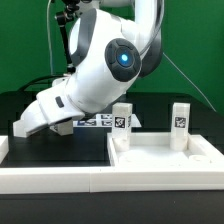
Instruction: Assemble square table
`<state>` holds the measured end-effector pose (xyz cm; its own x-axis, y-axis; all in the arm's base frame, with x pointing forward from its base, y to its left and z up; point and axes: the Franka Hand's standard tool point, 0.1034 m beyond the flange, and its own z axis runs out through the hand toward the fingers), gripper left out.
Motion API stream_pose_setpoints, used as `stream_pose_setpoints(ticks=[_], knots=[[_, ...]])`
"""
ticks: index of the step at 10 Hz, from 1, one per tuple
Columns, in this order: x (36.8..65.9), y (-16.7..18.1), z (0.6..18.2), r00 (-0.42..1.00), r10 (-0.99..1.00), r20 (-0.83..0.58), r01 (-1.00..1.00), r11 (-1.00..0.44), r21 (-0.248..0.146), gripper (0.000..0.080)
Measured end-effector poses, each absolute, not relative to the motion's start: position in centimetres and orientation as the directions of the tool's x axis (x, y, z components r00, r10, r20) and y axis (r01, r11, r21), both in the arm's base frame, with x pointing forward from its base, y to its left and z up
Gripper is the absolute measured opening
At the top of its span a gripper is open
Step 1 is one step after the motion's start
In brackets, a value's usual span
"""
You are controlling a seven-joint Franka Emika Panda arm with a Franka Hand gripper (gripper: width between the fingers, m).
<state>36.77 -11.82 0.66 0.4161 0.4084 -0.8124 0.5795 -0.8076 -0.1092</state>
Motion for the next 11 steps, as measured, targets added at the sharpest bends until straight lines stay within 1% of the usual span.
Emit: stream_pose_setpoints(ticks=[1,2,3,8,9,11], knots=[[36.8,-11.7,0.6,0.415,0.409,-0.813,0.581,-0.806,-0.109,0.0392],[36.8,-11.5,0.6,0.413,0.412,-0.812,0.584,-0.804,-0.110,0.0392],[36.8,-11.5,0.6,0.412,0.412,-0.813,0.585,-0.804,-0.111,0.0288],[37.0,-11.4,0.7,0.411,0.413,-0.813,0.586,-0.802,-0.111,0.0288],[37.4,-11.4,0.9,0.413,0.413,-0.812,0.587,-0.802,-0.109,0.0288],[38.7,-11.5,2.3,0.400,0.412,-0.818,0.587,-0.801,-0.117,0.0288]])
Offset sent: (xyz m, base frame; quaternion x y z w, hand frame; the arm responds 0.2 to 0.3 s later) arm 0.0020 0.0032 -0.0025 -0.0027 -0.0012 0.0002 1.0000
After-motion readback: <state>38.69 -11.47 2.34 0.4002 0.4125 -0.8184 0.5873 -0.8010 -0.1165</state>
